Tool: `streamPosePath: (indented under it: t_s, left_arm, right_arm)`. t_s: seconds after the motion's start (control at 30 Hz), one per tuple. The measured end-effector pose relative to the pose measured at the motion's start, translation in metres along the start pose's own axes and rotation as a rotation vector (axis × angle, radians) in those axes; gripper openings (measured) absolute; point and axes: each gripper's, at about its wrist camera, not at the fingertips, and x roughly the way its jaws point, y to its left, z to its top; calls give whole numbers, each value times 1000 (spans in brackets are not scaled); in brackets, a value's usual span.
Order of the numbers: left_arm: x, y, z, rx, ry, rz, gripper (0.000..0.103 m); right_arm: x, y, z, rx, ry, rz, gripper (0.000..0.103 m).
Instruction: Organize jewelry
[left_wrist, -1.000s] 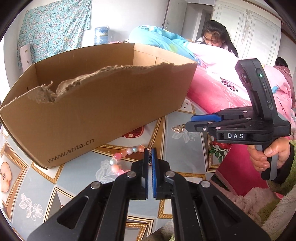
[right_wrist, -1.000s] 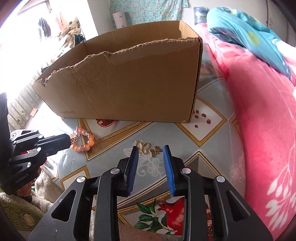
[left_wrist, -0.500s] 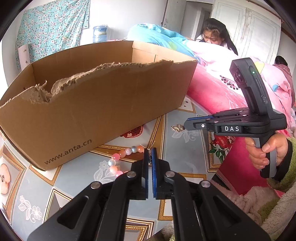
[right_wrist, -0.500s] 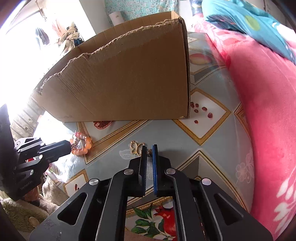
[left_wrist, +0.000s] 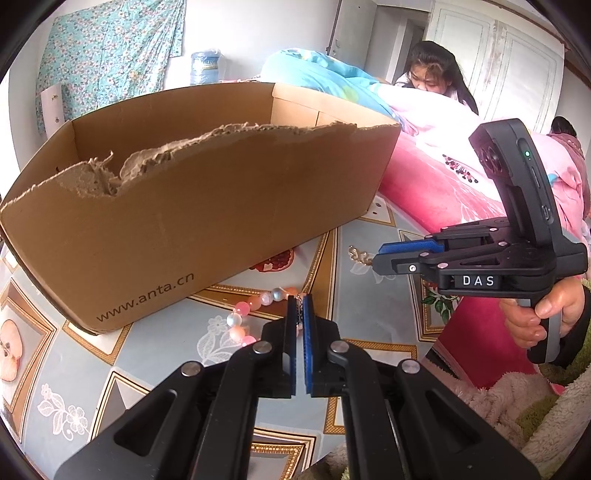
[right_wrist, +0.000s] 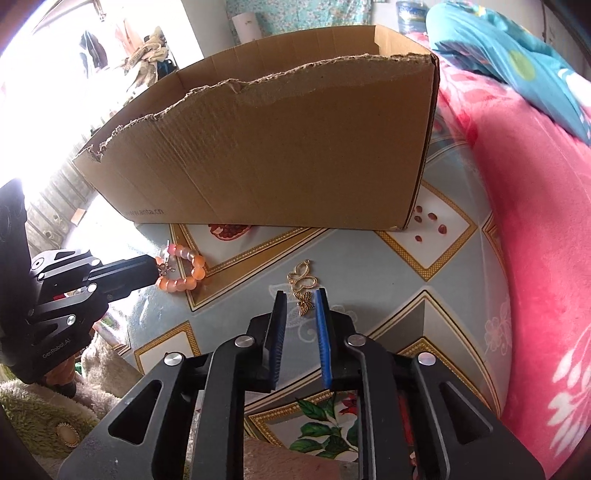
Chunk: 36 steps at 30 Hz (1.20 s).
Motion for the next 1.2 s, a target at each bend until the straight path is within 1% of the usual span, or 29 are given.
streamPosePath:
  t_s: [0.23, 0.4, 0.5, 0.67, 0.73, 0.77, 0.8, 0.97, 1.0, 1.2]
  left_arm:
    - [-1, 1, -2, -4, 2, 5, 2]
    - [-2, 2, -3, -8, 1, 7, 2]
    - [-2, 4, -4, -13, 2, 9, 2]
    - [-2, 5, -5, -14, 3, 6, 2]
    - [-2, 4, -5, -12, 2, 6, 2]
    - [-2, 4, -5, -13, 2, 7, 2]
    - [-2, 4, -4, -13, 2, 7, 2]
    - [-3, 4, -4, -16, -2, 11, 2]
    - [-4, 4, -4, -16, -2, 11, 2]
    - [-4, 4, -5, -12, 0, 8, 2]
  right_arm:
    - [8, 19, -2, -26, -20, -43, 18]
    - [10, 30, -3, -82, -24, -119, 18]
    - [12, 28, -3, -83, -24, -118, 18]
    - [13, 34, -2, -135, -23, -125, 18]
    - [14, 38, -6, -148, -17, -124, 14]
    - [15, 42, -3, -151, -12, -117, 7]
    - [16, 43, -3, -155, -10, -116, 5]
    - [13, 47, -3, -144, -15, -105, 4]
    - [12, 46, -3, -138, -20, -103, 0]
    - [5, 34, -8, -100, -16, -86, 0]
